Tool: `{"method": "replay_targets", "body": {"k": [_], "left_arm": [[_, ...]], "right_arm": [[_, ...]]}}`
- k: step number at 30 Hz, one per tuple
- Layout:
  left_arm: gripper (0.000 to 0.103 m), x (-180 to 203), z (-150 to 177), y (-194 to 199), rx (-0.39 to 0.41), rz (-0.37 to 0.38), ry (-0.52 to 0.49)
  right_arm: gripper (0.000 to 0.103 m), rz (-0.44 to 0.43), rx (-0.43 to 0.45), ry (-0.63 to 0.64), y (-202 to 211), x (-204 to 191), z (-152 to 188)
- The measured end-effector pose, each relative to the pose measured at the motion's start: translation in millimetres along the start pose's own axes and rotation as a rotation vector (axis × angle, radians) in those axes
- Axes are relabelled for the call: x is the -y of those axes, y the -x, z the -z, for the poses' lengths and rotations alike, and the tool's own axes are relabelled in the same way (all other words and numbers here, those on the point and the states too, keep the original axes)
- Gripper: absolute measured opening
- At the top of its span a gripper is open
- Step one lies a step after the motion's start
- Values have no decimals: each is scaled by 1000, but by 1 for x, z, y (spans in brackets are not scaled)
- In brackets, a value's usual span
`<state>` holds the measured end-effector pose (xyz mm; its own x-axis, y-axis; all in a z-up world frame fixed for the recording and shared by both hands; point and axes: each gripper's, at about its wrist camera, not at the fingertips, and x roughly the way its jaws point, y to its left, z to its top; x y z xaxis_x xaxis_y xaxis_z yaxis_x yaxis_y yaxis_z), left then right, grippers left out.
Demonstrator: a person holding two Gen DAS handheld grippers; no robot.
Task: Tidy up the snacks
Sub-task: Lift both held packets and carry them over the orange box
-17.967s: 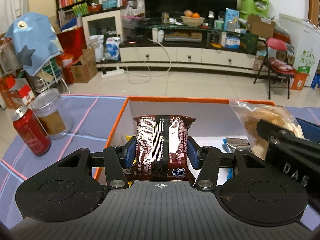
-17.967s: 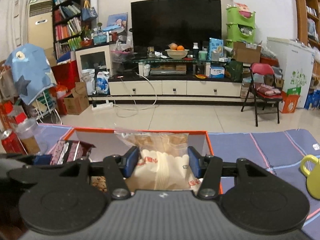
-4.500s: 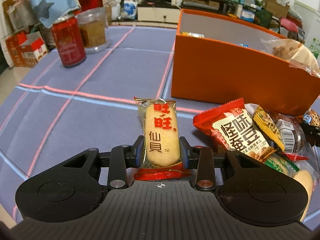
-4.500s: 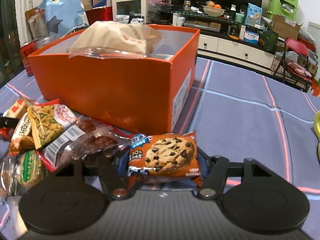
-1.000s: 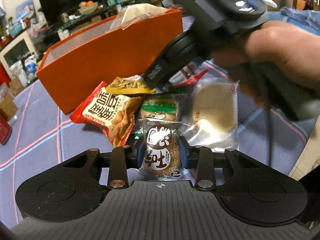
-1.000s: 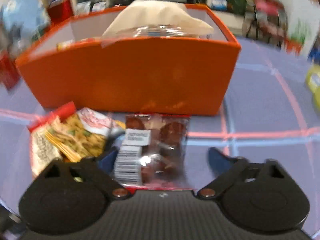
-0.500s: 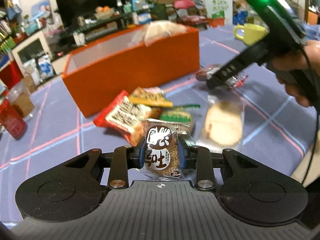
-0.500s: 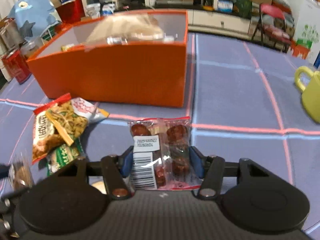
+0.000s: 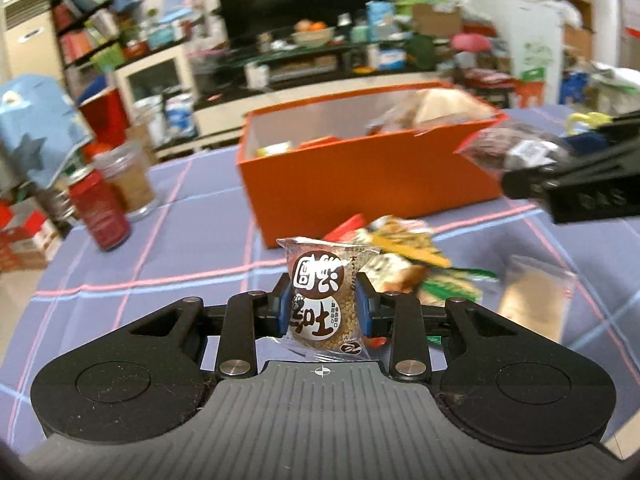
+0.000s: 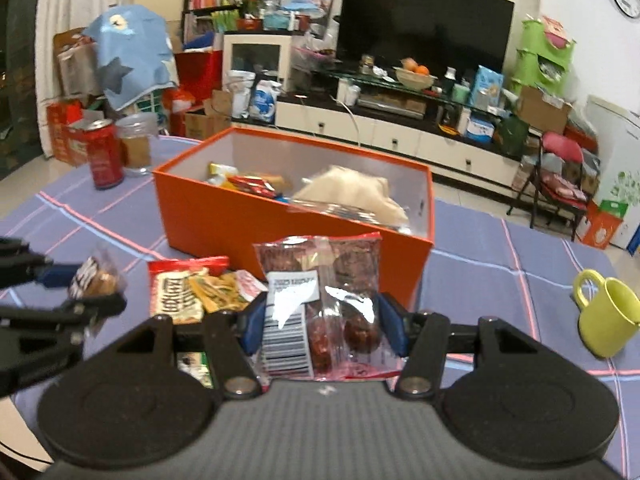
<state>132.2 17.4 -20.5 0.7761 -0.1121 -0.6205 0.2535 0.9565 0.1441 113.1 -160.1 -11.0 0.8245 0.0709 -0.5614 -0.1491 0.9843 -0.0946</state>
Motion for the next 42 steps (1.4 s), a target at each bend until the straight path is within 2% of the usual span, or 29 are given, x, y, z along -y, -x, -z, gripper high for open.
{"method": "replay_targets", "body": {"k": [4,8,14,25,33,37,42], "left_arm": [[3,-10,-3,-11,-69,-42,53],[3,-13,-2,-11,-81,-71,66],[3,-19,-3,-13,-104,-47,124],[3,-21,-5,-15,-117,-43,148],[3,-35,-27,12,-29,-10,204],[3,-45,-50,15,17,-28,228],[3,-55,-92,1,73,-23,246]], "right_arm": [[58,-14,-3,14,2,-9,-1],[58,-25,-1,15,5,-13,-2],[58,-32,-2,14,5,-17,-1],[58,-42,-4,13,5,-21,-2],[58,-52,57,-11,19,-18,-18],[58,-32,94,-50,22,-5,-36],[58,-20,116,-83,5,8,-62]]}}
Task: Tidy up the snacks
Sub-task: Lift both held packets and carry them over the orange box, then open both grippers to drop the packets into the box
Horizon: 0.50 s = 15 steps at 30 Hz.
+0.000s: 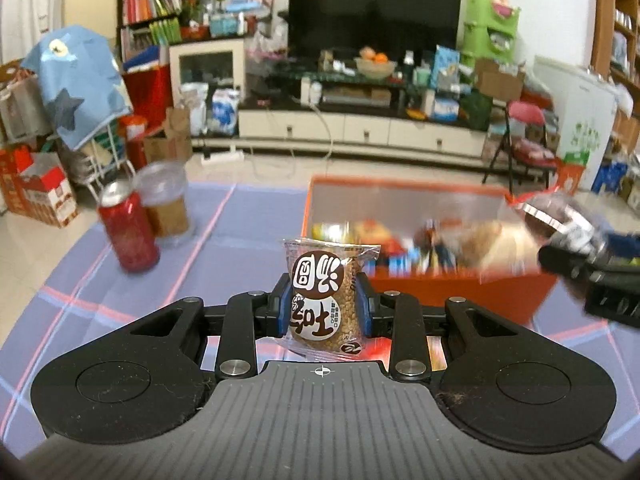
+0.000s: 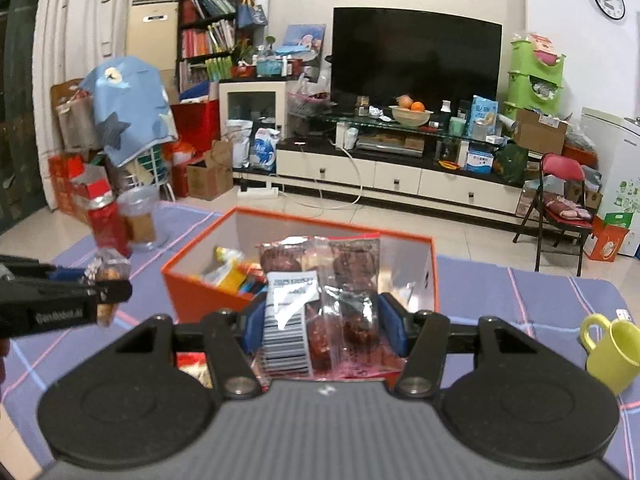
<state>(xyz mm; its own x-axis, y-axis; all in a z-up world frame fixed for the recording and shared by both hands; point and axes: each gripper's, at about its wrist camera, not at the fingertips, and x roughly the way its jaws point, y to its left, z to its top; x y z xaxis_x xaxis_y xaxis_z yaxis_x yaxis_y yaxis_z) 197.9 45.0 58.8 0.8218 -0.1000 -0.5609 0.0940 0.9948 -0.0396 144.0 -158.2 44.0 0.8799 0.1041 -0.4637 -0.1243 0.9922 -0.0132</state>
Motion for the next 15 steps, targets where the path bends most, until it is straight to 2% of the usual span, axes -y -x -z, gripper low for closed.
{"method": "replay_targets", "body": {"k": [4,9,10,12,13,14,15], "left_arm": [[3,7,-32,-27,24,1,-16],[5,21,-57,-93,-45,15,-79],[10,23,-58,-106,-72,26,-97],[15,20,-56,-114,-95,-3,-80],[23,14,-55,-107,-80,-11,-58],[36,7,-51,-99,-60,-6,-35],[42,-1,-47,-89,-42,-8,-8]], "right_arm": [[58,-3,-6,-34,-32,7,-15],[58,-14,-15,-16,-76,1,-34],[59,-14,-24,-14,-86,0,-38],[64,-2,-66,5,-106,-3,-46],[67,12,-72,21,-108,-5,-49],[68,14,-56,31,-101,-4,-49],[71,10,-37,29,-91,-2,-47]]}}
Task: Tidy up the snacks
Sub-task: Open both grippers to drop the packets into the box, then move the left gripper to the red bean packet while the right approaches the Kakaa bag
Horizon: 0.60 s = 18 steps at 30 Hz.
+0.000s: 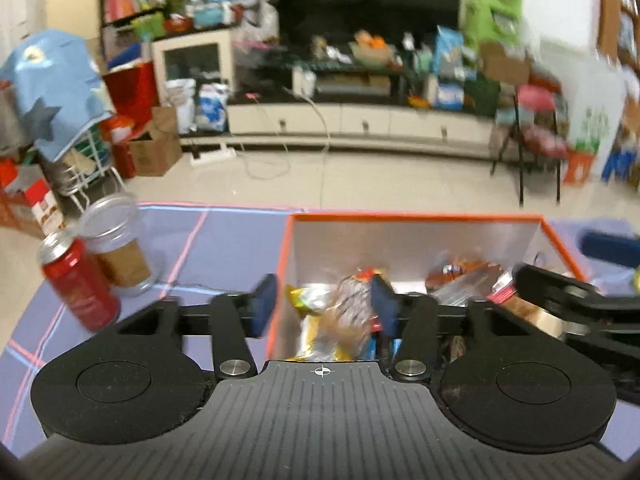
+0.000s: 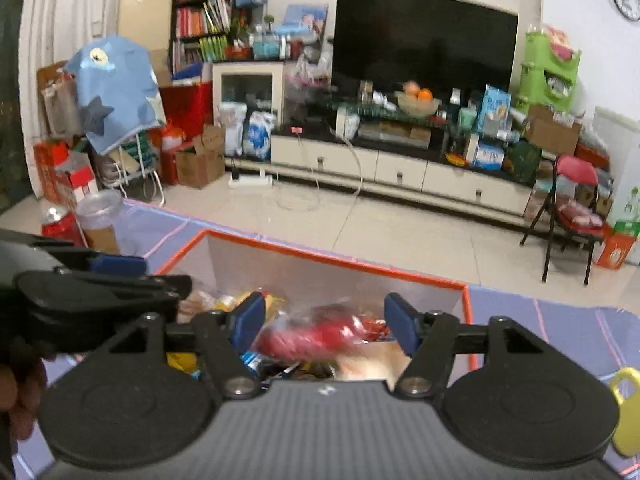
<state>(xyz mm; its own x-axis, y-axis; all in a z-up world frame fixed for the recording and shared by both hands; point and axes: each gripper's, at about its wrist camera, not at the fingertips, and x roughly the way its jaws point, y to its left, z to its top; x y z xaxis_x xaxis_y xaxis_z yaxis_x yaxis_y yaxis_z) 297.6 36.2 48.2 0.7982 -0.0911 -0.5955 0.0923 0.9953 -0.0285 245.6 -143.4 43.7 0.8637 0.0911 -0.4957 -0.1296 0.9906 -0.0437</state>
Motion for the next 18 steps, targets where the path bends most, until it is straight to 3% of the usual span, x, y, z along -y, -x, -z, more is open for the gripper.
{"method": "replay_targets", "body": {"k": [2,4,8,11,16,18], "left_arm": [[53,-17,13,20,21,-29,50],[55,-33,34,38,9,-47,91],[59,-58,76,60,-66,-79,191],[63,-66,100,65,-119,-97,260],[67,-59,130,60,-177,-96,203],[67,-54,132,52,-198,-91,167]], "right_arm": [[73,3,31,-12,27,5,12],[77,-10,55,-35,57,13,34],[80,-14,-32,-47,90,15,86],[92,-13,-90,-57,100,10,115],[89,-82,-171,-209,93,22,121],[89,-79,-203,-180,93,23,124]]}}
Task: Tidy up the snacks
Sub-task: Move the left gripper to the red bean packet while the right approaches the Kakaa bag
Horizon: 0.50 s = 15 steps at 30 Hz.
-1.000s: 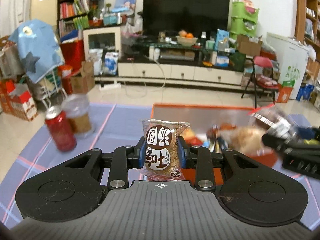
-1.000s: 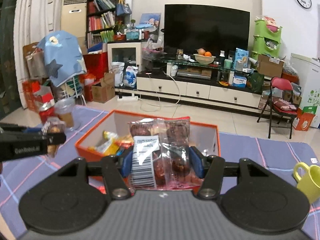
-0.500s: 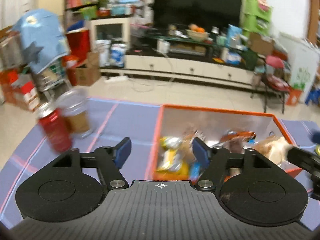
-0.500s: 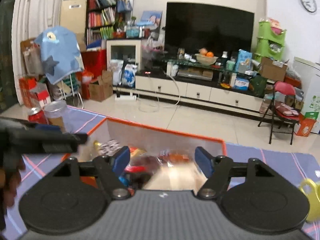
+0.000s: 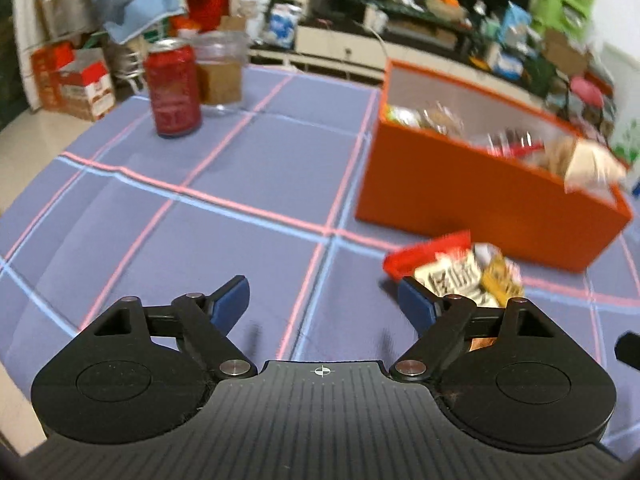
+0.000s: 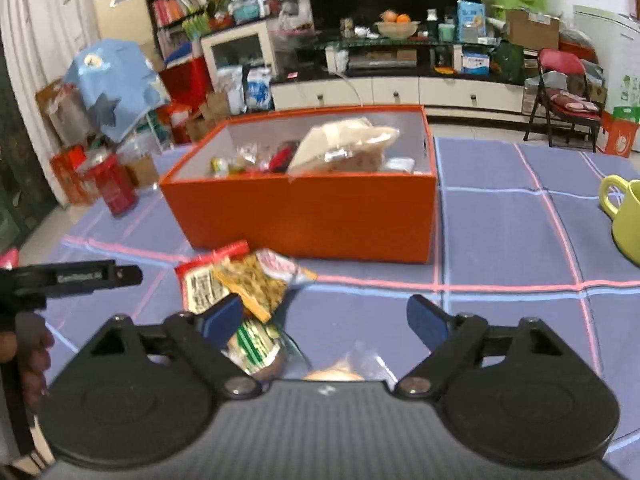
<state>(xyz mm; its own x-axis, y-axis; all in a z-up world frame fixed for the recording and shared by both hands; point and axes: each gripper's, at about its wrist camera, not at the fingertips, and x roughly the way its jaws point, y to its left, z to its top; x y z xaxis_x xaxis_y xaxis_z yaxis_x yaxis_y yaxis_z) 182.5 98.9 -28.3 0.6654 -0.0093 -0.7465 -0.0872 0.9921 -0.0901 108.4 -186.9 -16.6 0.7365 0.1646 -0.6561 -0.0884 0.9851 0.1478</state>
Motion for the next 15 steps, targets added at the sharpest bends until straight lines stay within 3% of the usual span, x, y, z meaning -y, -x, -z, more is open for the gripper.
{"method": "replay_targets", "body": {"k": [3,4,9,11,13,15], "left_arm": [[67,2,-3,-10,-23,-12,11],[68,2,-5,-11,-20,-3,26],[72,6,-5,-11,-10,-14,37],[72,8,-6,-13,-18,-9,47],[72,11,-5,-15,-23,-9,61],[72,11,-5,-15,-33,1,73]], "right_arm": [[97,80,-7,-7,5,-2,20],[101,119,-1,-53,4,-3,29],[102,230,18,-323,3,-4,63],[102,229,57,-376,5,-5,63],[102,213,112,-323,2,-12,49],[102,135,88,-340,-11,-11,33]]}}
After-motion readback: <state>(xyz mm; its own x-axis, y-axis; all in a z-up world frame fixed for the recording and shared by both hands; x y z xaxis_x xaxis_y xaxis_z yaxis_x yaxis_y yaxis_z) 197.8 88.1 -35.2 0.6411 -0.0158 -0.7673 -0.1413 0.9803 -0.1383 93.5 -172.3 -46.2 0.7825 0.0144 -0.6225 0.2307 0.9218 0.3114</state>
